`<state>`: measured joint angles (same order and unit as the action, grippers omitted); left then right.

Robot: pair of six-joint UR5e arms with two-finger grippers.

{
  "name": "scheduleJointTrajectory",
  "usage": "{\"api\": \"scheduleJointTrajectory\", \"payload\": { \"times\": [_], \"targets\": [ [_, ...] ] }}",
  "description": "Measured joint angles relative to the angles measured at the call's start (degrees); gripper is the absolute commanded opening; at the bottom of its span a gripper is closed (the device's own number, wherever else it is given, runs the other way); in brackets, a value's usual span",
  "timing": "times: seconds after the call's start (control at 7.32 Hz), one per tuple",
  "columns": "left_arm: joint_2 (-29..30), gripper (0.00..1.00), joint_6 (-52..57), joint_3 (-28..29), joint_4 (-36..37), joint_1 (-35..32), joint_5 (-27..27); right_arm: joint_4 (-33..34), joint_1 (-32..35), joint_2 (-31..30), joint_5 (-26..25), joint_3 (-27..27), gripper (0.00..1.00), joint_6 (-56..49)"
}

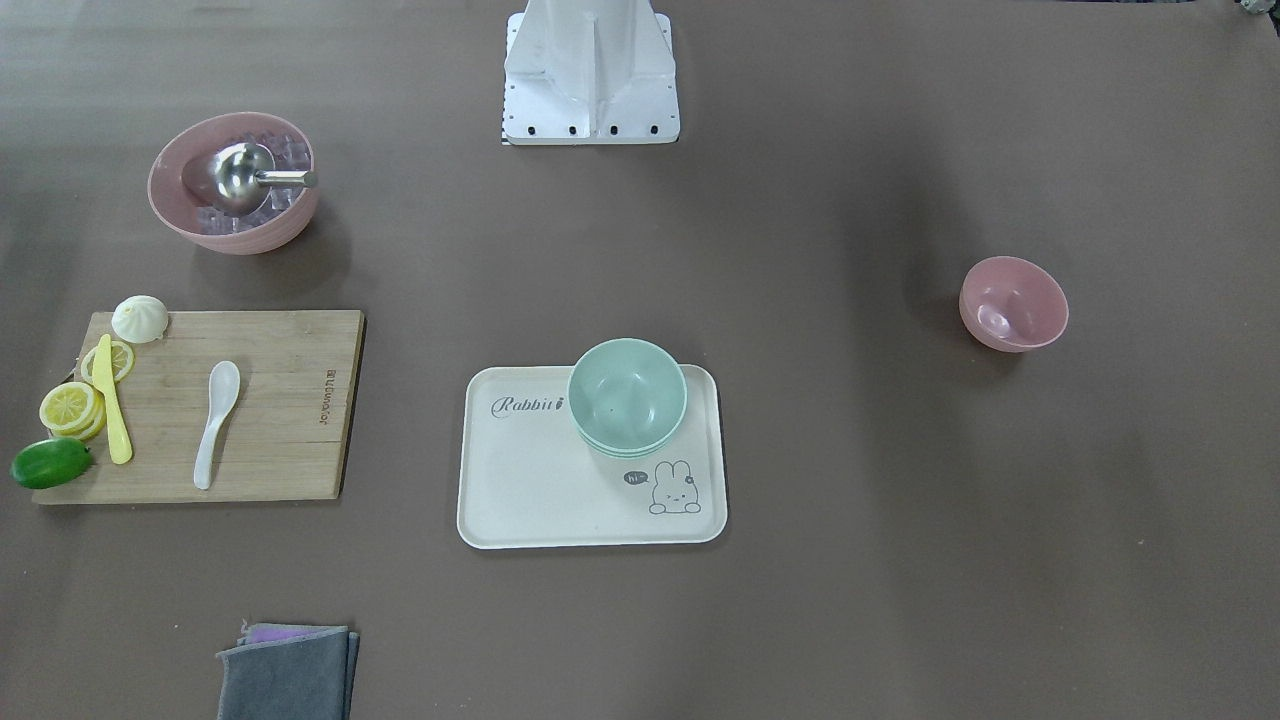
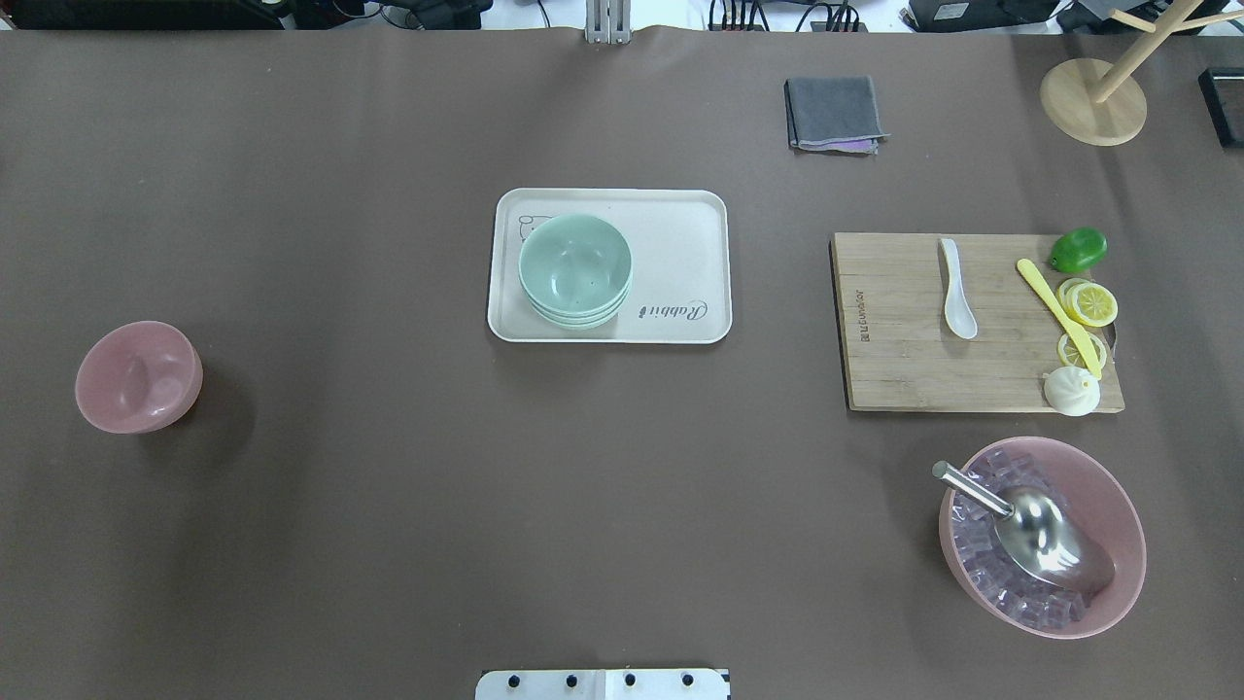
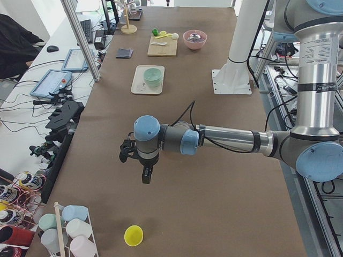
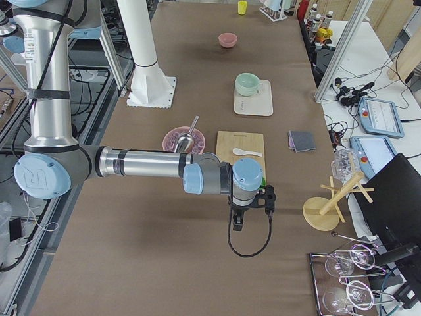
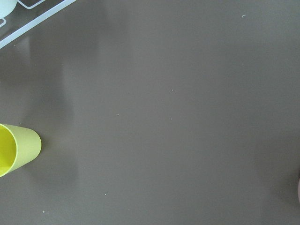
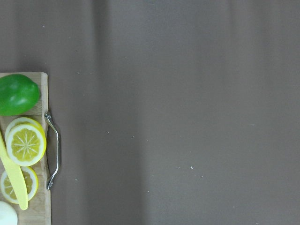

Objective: Stack pink bowl on green and place spoon

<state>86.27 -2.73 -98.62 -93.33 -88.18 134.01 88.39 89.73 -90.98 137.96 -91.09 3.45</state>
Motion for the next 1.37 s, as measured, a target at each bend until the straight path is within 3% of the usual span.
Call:
{"api": "scheduleJointTrajectory", "payload": {
  "times": [1.37],
  "targets": [
    [0.76,0.98,0.1,0.04,0.17,0.05,-0.31,0.0,0.0,0.05,0.37,-1.09,1.0,0.31]
  ]
}}
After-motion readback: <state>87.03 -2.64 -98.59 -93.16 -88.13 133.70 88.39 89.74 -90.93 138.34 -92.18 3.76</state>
